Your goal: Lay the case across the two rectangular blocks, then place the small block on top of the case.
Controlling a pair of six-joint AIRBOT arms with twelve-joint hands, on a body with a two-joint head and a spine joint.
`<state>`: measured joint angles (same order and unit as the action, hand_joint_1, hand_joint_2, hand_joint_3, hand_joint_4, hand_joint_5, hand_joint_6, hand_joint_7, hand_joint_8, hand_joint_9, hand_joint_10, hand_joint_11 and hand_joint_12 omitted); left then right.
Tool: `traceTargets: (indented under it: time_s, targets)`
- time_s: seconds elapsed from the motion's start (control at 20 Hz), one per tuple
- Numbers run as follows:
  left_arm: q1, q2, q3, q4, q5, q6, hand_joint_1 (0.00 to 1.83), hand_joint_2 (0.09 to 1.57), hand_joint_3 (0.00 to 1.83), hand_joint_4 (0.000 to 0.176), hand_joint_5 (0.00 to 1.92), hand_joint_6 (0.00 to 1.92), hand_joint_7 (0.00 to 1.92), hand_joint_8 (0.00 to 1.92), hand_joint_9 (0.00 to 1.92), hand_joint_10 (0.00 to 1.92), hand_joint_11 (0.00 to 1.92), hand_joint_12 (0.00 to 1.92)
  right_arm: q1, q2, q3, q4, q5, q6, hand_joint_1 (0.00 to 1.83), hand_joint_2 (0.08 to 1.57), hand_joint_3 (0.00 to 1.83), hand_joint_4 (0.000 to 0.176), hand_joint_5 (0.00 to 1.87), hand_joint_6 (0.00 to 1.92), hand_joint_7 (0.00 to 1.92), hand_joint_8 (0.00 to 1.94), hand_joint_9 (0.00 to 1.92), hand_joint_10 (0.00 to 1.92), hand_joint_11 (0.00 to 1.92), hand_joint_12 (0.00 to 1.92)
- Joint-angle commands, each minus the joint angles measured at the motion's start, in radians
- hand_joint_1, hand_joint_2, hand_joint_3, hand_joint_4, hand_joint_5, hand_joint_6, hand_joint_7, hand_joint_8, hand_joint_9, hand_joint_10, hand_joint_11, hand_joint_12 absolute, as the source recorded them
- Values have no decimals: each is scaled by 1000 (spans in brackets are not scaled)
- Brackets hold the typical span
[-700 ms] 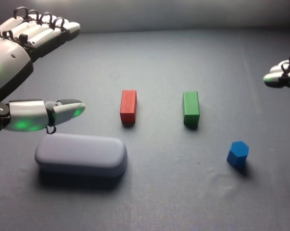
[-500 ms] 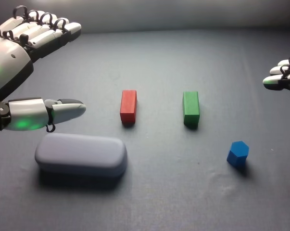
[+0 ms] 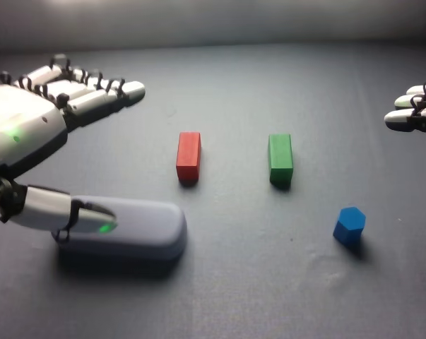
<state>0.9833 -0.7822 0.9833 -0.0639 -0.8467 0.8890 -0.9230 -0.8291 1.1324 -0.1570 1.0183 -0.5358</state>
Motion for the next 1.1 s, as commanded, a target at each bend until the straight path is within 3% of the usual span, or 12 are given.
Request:
traceTargets:
  time_s: [0.0, 0.1, 0.15, 0.25, 0.35, 0.45, 0.5, 0.6, 0.7, 0.75, 0.9, 1.05]
  targets:
    - [-20, 0, 8, 5, -62, -3, 772, 779, 0, 112, 66, 1, 194, 6, 228, 9, 0, 415, 13, 1, 5, 30, 106, 5, 571, 1398, 1, 0, 405, 3, 306, 3, 283, 4, 0, 848]
    - [-45, -21, 26, 54, 33, -8, 817, 748, 0, 134, 58, 1, 205, 4, 267, 14, 0, 451, 15, -1, 7, 26, 103, 5, 572, 1400, 1, 0, 411, 3, 310, 3, 288, 5, 0, 844]
    - [-58, -31, 33, 81, 73, -8, 837, 735, 0, 118, 101, 2, 246, 3, 295, 9, 0, 538, 16, -2, 8, 23, 102, 5, 569, 1402, 2, 0, 409, 2, 307, 2, 284, 3, 0, 842]
    - [-65, -41, 40, 93, 106, -8, 807, 734, 0, 118, 139, 5, 286, 6, 290, 2, 0, 543, 19, -3, 9, 19, 100, 5, 570, 1405, 2, 0, 403, 0, 307, 1, 280, 1, 0, 829]
    - [-69, -58, 56, 93, 143, -8, 775, 742, 1, 136, 131, 0, 283, 0, 303, 5, 0, 500, 21, -3, 9, 19, 99, 6, 575, 1404, 0, 0, 408, 2, 307, 3, 277, 2, 0, 823]
    - [-75, -79, 72, 99, 185, -8, 793, 745, 1, 125, 139, 1, 299, 3, 334, 9, 0, 550, 21, -3, 9, 19, 97, 8, 515, 1401, 1, 0, 413, 1, 318, 3, 280, 2, 0, 842]
    - [-78, -88, 80, 101, 204, -7, 789, 742, 0, 102, 160, 3, 306, 2, 348, 8, 0, 601, 21, -3, 9, 18, 97, 10, 527, 1402, 1, 0, 417, 2, 322, 4, 280, 2, 0, 843]
    - [-82, -107, 95, 102, 237, -2, 817, 746, 0, 96, 186, 2, 324, 1, 351, 1, 0, 613, 21, -3, 10, 18, 96, 11, 581, 1401, 0, 0, 438, 6, 343, 6, 305, 8, 0, 888]
    - [-86, -117, 103, 103, 264, 9, 799, 751, 0, 110, 189, 1, 328, 1, 350, 2, 0, 645, 21, -3, 10, 18, 96, 12, 577, 1402, 0, 0, 436, 2, 340, 2, 306, 6, 0, 893]
    - [-91, -123, 107, 103, 282, 21, 775, 746, 0, 102, 217, 10, 349, 8, 364, 5, 0, 669, 21, -3, 11, 17, 96, 15, 581, 1406, 2, 0, 437, 2, 342, 2, 310, 7, 0, 894]
    - [-94, -133, 110, 103, 312, 49, 742, 767, 3, 131, 248, 4, 355, 0, 338, 4, 0, 623, 21, -3, 12, 16, 96, 22, 572, 1402, 0, 0, 442, 3, 348, 3, 322, 7, 0, 910]
    - [-94, -147, 119, 99, 329, 54, 728, 777, 2, 86, 353, 5, 437, 2, 431, 10, 57, 781, 21, -3, 12, 16, 96, 24, 562, 1406, 1, 0, 442, 1, 346, 1, 332, 6, 0, 945]
